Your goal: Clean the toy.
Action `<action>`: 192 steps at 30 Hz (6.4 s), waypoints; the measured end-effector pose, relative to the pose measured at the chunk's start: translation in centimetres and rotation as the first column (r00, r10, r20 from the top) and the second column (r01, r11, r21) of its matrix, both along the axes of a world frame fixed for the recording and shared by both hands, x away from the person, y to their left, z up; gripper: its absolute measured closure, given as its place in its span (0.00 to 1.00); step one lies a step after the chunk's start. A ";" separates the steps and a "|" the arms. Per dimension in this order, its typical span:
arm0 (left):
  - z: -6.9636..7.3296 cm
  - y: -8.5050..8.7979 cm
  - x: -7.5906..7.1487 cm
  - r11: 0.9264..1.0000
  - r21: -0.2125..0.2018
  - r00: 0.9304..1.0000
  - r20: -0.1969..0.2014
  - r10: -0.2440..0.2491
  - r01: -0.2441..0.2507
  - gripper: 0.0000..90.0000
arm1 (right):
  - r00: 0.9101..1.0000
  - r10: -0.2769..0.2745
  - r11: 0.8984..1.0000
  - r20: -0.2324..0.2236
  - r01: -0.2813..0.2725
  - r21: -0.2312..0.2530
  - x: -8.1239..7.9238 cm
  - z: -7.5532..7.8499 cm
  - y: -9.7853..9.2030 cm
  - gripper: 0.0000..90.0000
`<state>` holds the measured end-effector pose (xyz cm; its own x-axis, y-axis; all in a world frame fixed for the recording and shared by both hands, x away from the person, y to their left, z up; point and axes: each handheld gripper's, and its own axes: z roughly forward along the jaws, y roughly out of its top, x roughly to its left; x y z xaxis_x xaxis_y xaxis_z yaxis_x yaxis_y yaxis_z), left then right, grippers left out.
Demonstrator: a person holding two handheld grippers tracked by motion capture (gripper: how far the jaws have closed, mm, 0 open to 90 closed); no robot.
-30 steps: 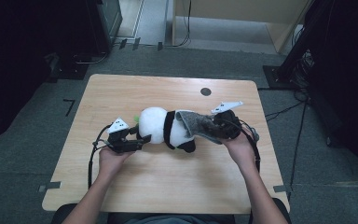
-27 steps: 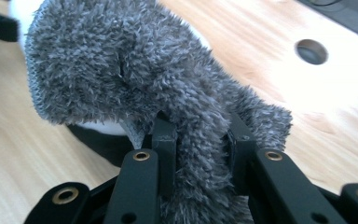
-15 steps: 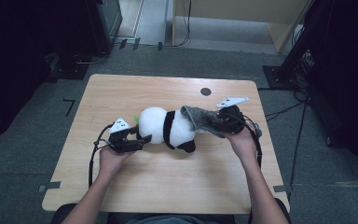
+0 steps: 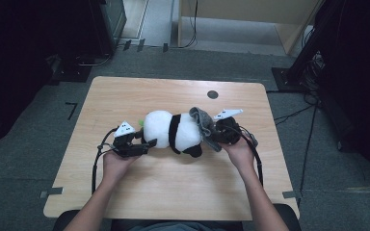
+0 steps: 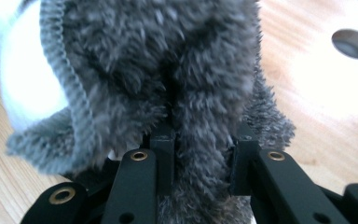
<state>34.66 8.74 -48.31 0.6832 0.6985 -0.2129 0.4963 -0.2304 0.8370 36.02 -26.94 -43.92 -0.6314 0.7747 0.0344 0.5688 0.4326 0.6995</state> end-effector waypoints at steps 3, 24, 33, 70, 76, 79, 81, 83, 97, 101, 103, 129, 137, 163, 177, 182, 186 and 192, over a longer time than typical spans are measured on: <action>0.0 0.0 0.0 1.000 0.000 1.000 0.000 0.002 -0.002 0.36 | 1.000 0.004 1.000 -0.022 -0.005 -0.027 0.0 -1.0 0.0 0.78; 0.0 0.0 -0.1 1.000 0.014 1.000 0.001 0.000 0.000 0.34 | 0.996 -0.015 1.000 -0.089 0.014 -0.009 0.0 -3.6 -0.4 0.78; 0.0 0.0 -0.1 1.000 0.018 1.000 0.008 0.000 0.000 0.34 | 0.998 -0.064 0.996 0.016 0.063 0.057 0.2 0.1 -1.9 0.79; -0.1 -0.1 -0.1 1.000 0.016 1.000 0.004 -0.004 0.004 0.34 | 1.000 -0.011 1.000 -0.008 0.012 0.020 0.5 0.4 -0.1 0.78; -0.1 -0.1 -0.1 1.000 0.017 1.000 0.003 -0.004 0.004 0.34 | 0.998 -0.009 1.000 -0.058 0.008 -0.008 0.3 -1.5 -0.1 0.78; -0.1 0.0 -0.1 1.000 0.014 1.000 0.003 -0.003 0.003 0.34 | 0.996 -0.008 1.000 -0.088 0.006 -0.019 0.1 -2.5 -0.1 0.78; -0.1 0.0 -0.2 1.000 0.012 1.000 0.001 -0.002 0.002 0.34 | 0.994 -0.002 0.999 -0.112 -0.001 -0.034 0.2 -3.0 0.1 0.78; 0.0 0.0 -0.2 1.000 0.016 1.000 -0.002 0.003 -0.003 0.35 | 0.994 -0.001 0.999 -0.109 -0.004 -0.045 0.2 -3.1 0.1 0.78; 0.0 0.0 -0.2 1.000 0.019 1.000 0.000 0.003 -0.003 0.35 | 0.999 -0.041 0.999 -0.012 0.041 0.004 -0.8 0.2 -1.5 0.79; 0.0 0.0 -0.2 1.000 0.018 1.000 0.001 0.005 -0.005 0.35 | 0.999 -0.021 0.999 0.032 0.020 0.027 -1.3 2.2 -1.3 0.79; 0.0 -0.1 -0.2 1.000 0.018 1.000 0.002 0.005 -0.005 0.35 | 0.999 -0.001 1.000 0.048 -0.001 0.025 -1.7 3.1 -0.8 0.79; 0.0 -0.1 -0.3 1.000 0.016 1.000 0.000 0.005 -0.005 0.36 | 0.958 0.250 0.966 0.139 -0.236 -0.110 -1.7 4.8 9.7 0.82; 0.1 -0.1 -0.3 1.000 0.017 1.000 0.001 0.004 -0.004 0.36 | 0.936 0.335 0.941 0.111 -0.326 -0.091 -2.8 4.8 12.9 0.83; 0.0 -0.3 -0.4 1.000 0.014 1.000 0.014 -0.001 0.001 0.36 | 0.969 0.244 0.965 0.034 -0.239 -0.109 -5.1 3.3 7.2 0.83; -0.1 -0.3 -0.3 1.000 0.018 1.000 0.018 -0.002 0.002 0.34 | 0.977 0.208 0.977 0.044 -0.205 -0.060 -6.2 3.8 4.3 0.84; -0.1 -0.3 -0.3 1.000 0.017 1.000 0.017 -0.003 0.002 0.34 | 0.972 0.222 0.975 0.081 -0.220 -0.032 -6.2 4.7 5.7 0.83; -0.1 -0.3 -0.3 1.000 0.020 1.000 0.014 -0.006 0.006 0.34 | 0.967 0.236 0.972 0.098 -0.235 -0.022 -5.5 5.2 7.2 0.83; 0.0 -0.3 -0.3 1.000 0.017 1.000 0.011 -0.006 0.006 0.34 | 0.958 0.268 0.963 0.102 -0.264 -0.052 -4.3 5.3 10.3 0.83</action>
